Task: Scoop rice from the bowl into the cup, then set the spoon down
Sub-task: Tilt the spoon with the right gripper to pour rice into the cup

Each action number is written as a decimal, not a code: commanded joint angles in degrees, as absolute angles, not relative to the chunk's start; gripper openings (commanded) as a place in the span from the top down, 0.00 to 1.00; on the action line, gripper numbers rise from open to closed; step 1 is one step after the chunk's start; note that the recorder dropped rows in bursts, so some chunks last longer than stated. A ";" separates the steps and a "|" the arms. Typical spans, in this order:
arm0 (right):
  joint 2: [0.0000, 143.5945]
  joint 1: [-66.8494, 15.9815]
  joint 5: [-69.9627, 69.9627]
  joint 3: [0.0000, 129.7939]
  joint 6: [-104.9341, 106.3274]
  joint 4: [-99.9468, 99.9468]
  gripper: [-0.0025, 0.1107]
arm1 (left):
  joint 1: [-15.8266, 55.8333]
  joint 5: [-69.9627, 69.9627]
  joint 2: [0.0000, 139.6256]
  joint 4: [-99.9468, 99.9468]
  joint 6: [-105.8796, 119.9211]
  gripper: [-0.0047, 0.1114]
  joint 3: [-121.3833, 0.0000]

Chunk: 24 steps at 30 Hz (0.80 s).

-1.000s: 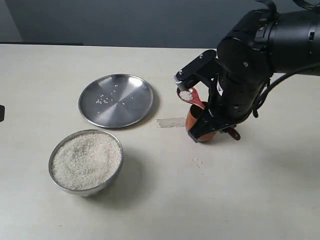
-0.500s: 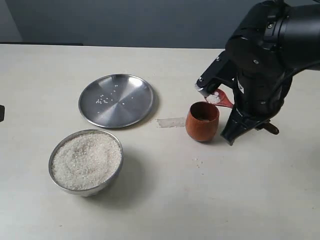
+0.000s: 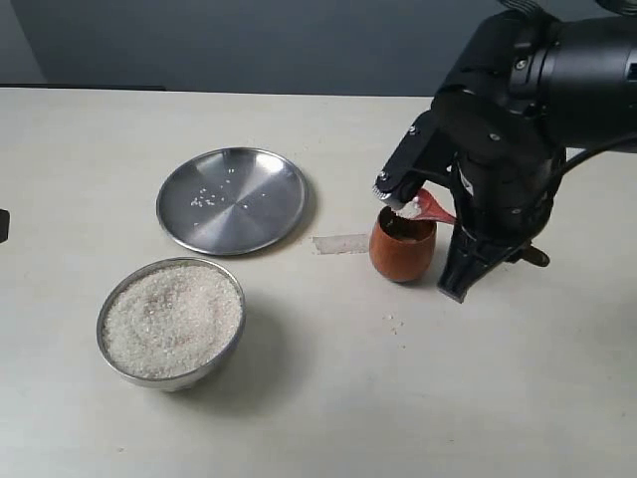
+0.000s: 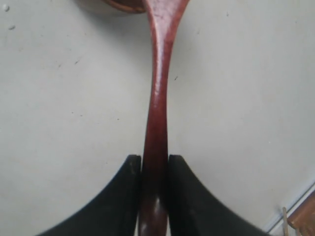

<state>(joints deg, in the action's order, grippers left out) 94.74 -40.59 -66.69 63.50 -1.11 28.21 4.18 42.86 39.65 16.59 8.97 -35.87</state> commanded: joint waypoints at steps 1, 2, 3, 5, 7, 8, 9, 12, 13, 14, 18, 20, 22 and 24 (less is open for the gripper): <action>94.56 -41.70 -67.71 63.74 -0.61 31.53 0.98 | 4.40 42.35 39.74 16.43 9.05 0.96 -36.17; 94.56 -41.75 -68.27 63.74 -0.61 31.93 0.98 | 4.40 42.35 39.74 16.43 9.05 0.96 -36.17; 94.56 -41.75 -68.66 63.74 -0.61 32.47 0.98 | 4.40 42.35 39.74 16.43 9.05 0.96 -36.17; 94.56 -41.75 -69.32 63.74 -0.61 33.23 0.98 | 4.40 42.35 39.74 16.43 9.05 0.96 -36.17; 94.56 -41.75 -69.80 63.74 -0.71 33.80 0.98 | 4.40 42.35 39.74 16.43 9.05 0.96 -36.17; 94.56 -41.75 -69.93 63.74 -0.71 34.06 0.98 | 4.40 42.35 39.74 16.43 9.05 0.96 -36.17; 94.56 -41.75 -69.92 63.74 -0.71 34.16 0.98 | 4.40 42.35 39.74 16.43 9.05 0.96 -36.17; 94.56 -41.75 -69.96 63.74 -0.71 34.78 0.98 | 4.40 42.35 39.74 16.43 9.05 0.96 -36.17; 94.56 -41.75 -69.96 63.74 -0.71 35.03 0.98 | 4.40 42.35 39.74 16.43 9.05 0.96 -36.17; 94.69 -41.75 -69.96 63.74 -0.71 35.48 0.98 | 4.40 42.35 39.74 16.43 9.05 0.96 -36.17; 96.26 -41.75 -69.96 63.74 -0.71 37.14 0.98 | 4.40 42.35 39.74 16.43 9.05 0.96 -36.17; 97.20 -41.75 -69.96 63.74 -0.92 38.01 0.98 | 4.40 42.35 39.74 16.43 9.05 0.96 -36.17; 97.84 -41.75 -69.96 63.74 -1.08 38.13 0.98 | 4.40 42.35 39.74 16.43 9.05 0.96 -36.17; 98.34 -41.75 -69.96 63.74 -1.23 38.43 0.98 | 4.40 42.35 39.74 16.43 9.05 0.96 -36.17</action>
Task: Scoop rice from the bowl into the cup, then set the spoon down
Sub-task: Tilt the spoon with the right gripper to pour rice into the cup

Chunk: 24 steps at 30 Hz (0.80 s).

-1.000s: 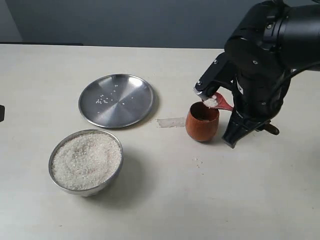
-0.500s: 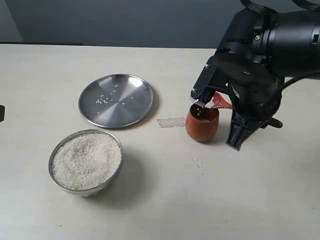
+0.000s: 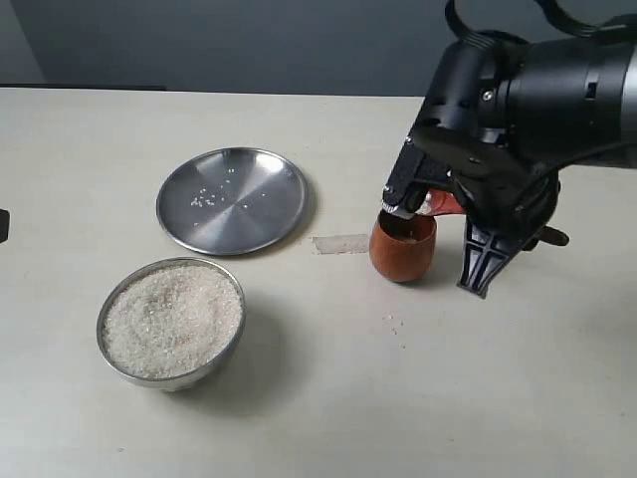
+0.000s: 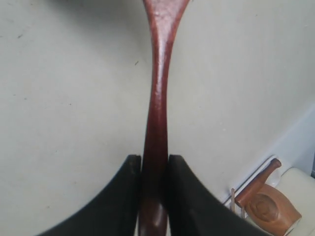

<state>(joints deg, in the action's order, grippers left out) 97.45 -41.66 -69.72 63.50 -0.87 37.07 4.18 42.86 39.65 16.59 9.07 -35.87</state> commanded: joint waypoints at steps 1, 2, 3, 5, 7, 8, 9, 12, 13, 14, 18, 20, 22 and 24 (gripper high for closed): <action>98.46 -41.75 -69.96 63.74 -1.23 38.43 0.98 | 4.40 42.35 39.74 16.43 9.05 0.96 -36.17; 98.47 -41.75 -69.96 63.74 -1.23 38.57 0.98 | 4.40 42.35 39.74 16.43 9.05 0.96 -36.17; 98.47 -41.75 -69.96 63.74 -1.23 38.69 0.98 | 4.40 42.35 39.74 16.43 9.05 0.96 -36.17; 98.47 -41.75 -69.96 63.74 -1.23 39.44 0.98 | 4.40 42.35 39.74 16.43 9.05 0.96 -36.17; 98.47 -41.75 -69.96 63.74 -1.23 39.82 0.98 | 4.40 42.35 39.74 16.43 9.05 0.96 -36.17; 98.47 -41.86 -69.96 63.74 -1.23 39.96 0.98 | 4.40 42.35 39.74 16.43 9.05 0.96 -36.17; 98.47 -42.00 -69.96 63.74 -1.23 40.45 0.98 | 4.40 42.35 39.74 16.43 9.05 0.96 -36.17; 98.47 -43.20 -69.96 63.74 -1.12 41.41 0.98 | 4.40 42.35 39.74 16.43 9.05 0.96 -36.17; 98.58 -43.77 -69.96 63.74 -1.12 41.85 0.98 | 4.40 42.35 39.74 16.43 9.05 0.96 -36.17; 98.58 -44.33 -69.96 63.74 -1.12 42.35 0.98 | 4.40 42.35 39.74 16.43 9.05 0.96 -36.17; 98.58 -45.73 -69.96 63.74 -1.02 44.07 0.98 | 4.40 42.35 39.74 16.43 9.05 0.96 -36.17; 98.58 -45.73 -69.96 63.74 -1.02 44.29 0.98 | 4.40 42.35 39.74 16.43 9.05 0.96 -36.17; 98.58 -45.73 -69.96 63.74 -1.02 44.29 0.98 | 4.40 42.35 39.74 16.43 9.05 0.96 -36.17; 98.58 -45.73 -69.96 63.74 -1.02 44.29 0.98 | 4.40 42.35 39.74 16.43 9.05 0.96 -36.17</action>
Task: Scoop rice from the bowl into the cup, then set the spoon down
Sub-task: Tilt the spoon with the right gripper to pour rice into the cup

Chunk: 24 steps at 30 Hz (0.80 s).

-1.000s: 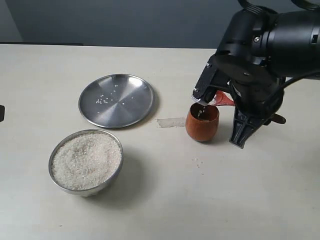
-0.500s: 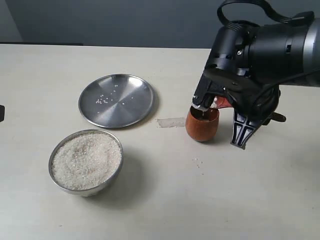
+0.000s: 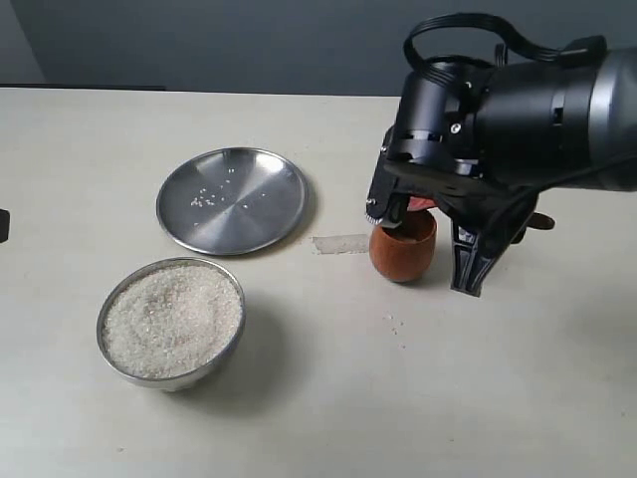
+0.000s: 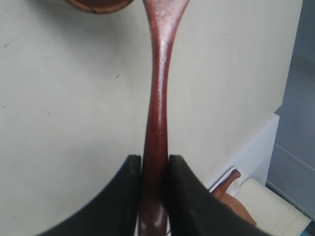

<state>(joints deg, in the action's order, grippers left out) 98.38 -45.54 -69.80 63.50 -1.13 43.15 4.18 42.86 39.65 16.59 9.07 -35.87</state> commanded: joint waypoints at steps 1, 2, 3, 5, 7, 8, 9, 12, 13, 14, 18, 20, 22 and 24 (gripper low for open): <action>98.58 -45.73 -69.96 63.74 -1.02 44.29 0.98 | 4.40 42.35 39.74 16.43 9.05 0.96 -36.17; 98.58 -45.73 -69.96 63.74 -0.89 44.15 0.98 | 4.40 42.35 39.74 16.43 9.05 0.96 -36.17; 98.58 -45.73 -69.96 63.74 -0.89 44.03 0.98 | 4.40 42.35 39.74 16.43 9.05 0.96 -36.17; 98.58 -45.73 -69.96 63.74 0.00 43.16 0.98 | 4.40 42.35 39.74 16.43 9.05 0.96 -36.17; 98.83 -45.73 -69.96 63.74 0.37 42.80 0.98 | 4.40 42.35 39.74 16.43 9.05 0.96 -36.17; 99.23 -45.73 -69.96 63.74 0.37 42.52 0.98 | 4.40 42.35 39.74 16.43 9.05 0.96 -36.17; 99.51 -45.73 -69.96 63.74 0.37 42.15 0.98 | 4.40 42.35 39.74 16.43 9.05 0.96 -36.17; 100.45 -45.73 -69.96 63.74 0.37 41.58 0.98 | 4.40 42.35 39.74 16.43 9.05 0.96 -36.17; 100.70 -45.73 -69.96 63.74 0.37 41.58 0.98 | 4.40 42.35 39.74 16.43 9.05 0.96 -36.17; 100.93 -45.73 -69.96 63.74 0.37 41.55 0.98 | 4.40 42.35 39.74 16.43 9.05 0.96 -36.17; 101.06 -45.73 -69.96 63.74 -1.71 45.15 0.98 | 4.40 42.35 39.74 16.43 9.05 0.96 -36.17; 101.06 -45.73 -69.96 63.74 -2.29 45.28 0.98 | 4.40 42.35 39.74 16.43 9.16 0.96 -36.17; 101.06 -45.73 -69.96 63.74 -2.29 44.73 0.98 | 4.40 42.35 39.74 16.43 9.16 0.96 -36.17; 101.06 -45.73 -69.96 63.74 -3.50 45.38 0.98 | 4.40 42.35 39.74 16.43 9.16 0.96 -36.17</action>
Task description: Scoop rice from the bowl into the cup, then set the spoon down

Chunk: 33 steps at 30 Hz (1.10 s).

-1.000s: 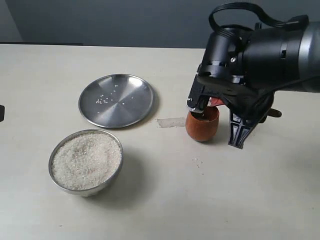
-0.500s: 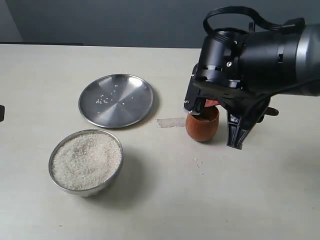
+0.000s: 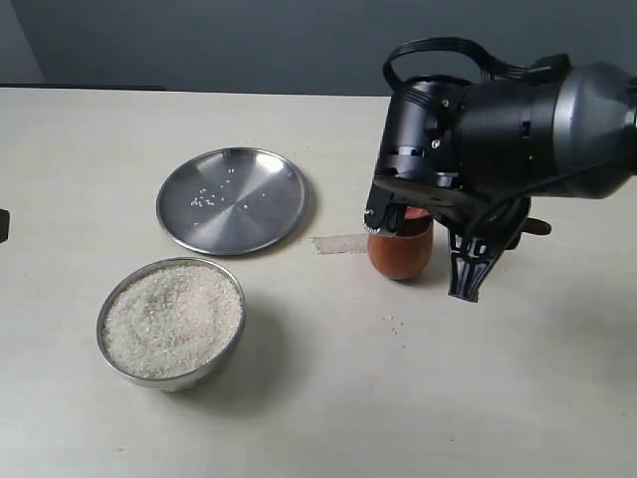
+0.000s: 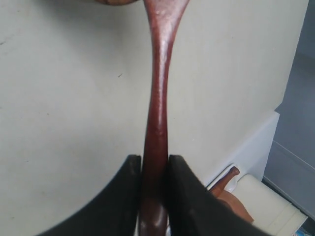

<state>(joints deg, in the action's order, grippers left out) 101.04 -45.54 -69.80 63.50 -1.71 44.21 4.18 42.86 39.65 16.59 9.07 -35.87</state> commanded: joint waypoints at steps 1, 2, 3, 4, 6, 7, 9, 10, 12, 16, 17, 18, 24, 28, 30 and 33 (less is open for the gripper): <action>101.06 -45.73 -69.96 63.74 -4.21 45.66 0.98 | 4.40 42.35 39.74 16.43 9.16 0.96 -36.17; 101.06 -45.73 -69.96 63.74 -4.73 45.71 0.98 | 4.40 42.35 39.74 16.43 9.16 0.96 -36.17; 101.06 -45.73 -69.96 63.74 -4.73 45.29 0.98 | 4.40 42.35 39.74 16.43 9.16 0.96 -36.17; 101.06 -45.73 -69.96 63.74 -4.73 45.12 0.98 | 4.40 42.35 39.74 16.43 9.16 0.96 -36.17; 101.06 -45.73 -69.96 63.74 -5.18 45.34 0.98 | 4.40 42.35 39.74 16.43 9.16 0.96 -36.17; 101.06 -45.73 -69.96 63.74 -5.67 44.92 0.98 | 4.40 42.35 39.74 16.43 9.16 0.96 -36.17; 100.95 -45.73 -69.96 63.74 -5.67 43.88 0.98 | 4.40 42.35 39.74 16.43 9.16 0.96 -36.17; 100.82 -45.73 -69.96 63.74 -5.67 44.29 0.98 | 4.40 42.35 39.74 16.43 9.16 0.96 -36.17; 100.60 -45.73 -69.96 63.74 -6.23 44.25 0.98 | 4.40 42.35 39.74 16.43 9.16 0.96 -36.17; 99.62 -45.73 -69.96 63.74 -6.52 43.82 0.98 | 4.40 42.35 39.74 16.43 9.16 0.96 -36.17; 99.06 -45.73 -69.96 63.74 -6.76 43.82 0.98 | 4.40 42.35 39.74 16.43 9.16 0.96 -36.17; 98.74 -45.73 -69.96 63.74 -6.76 43.10 0.98 | 4.40 42.35 39.74 16.43 9.16 0.96 -36.17; 97.80 -45.73 -69.96 63.74 -4.80 37.87 0.98 | 4.40 42.35 39.74 16.43 9.16 0.96 -36.17; 97.80 -45.73 -69.96 63.62 -3.81 36.57 0.98 | 4.40 42.35 39.74 16.43 9.16 0.96 -36.17; 97.80 -45.73 -69.96 63.62 -3.17 36.98 0.98 | 4.40 42.35 39.74 16.43 9.16 0.96 -36.17; 97.80 -45.73 -69.96 63.50 -2.79 37.03 0.98 | 4.40 42.35 39.74 16.43 9.16 0.96 -36.17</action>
<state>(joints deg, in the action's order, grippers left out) 98.35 -45.54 -69.81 63.50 -3.65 37.11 4.18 42.86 39.65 16.59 9.07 -35.87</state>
